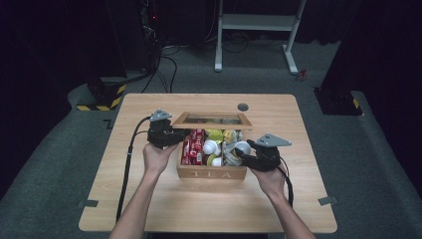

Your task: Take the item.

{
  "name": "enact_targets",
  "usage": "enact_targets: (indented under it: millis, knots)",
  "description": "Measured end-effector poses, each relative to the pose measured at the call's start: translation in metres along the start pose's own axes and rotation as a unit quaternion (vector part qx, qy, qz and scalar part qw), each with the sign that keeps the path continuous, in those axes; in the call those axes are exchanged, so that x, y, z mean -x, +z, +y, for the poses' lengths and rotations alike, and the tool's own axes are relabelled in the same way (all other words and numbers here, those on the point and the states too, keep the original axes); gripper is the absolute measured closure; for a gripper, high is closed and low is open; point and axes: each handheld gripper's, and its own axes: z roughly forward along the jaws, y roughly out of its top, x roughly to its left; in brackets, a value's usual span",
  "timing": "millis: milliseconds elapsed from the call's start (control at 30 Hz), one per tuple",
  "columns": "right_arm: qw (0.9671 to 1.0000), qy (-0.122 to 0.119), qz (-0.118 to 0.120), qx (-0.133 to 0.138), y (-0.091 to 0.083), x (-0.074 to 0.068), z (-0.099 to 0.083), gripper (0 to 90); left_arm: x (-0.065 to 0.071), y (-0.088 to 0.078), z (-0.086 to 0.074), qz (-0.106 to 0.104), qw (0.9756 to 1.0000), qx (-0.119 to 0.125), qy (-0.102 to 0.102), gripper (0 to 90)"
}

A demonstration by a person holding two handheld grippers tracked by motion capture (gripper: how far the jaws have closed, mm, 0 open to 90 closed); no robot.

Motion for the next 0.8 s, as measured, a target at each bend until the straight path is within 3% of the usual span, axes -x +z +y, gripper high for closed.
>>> enact_targets:
  millis: [800]
  knots:
    - [0.9965,0.048,-0.069,0.004,-0.026,0.05,-0.016,43.0,0.001,-0.001,0.0,0.001,1.0,-0.002,0.004,59.8]
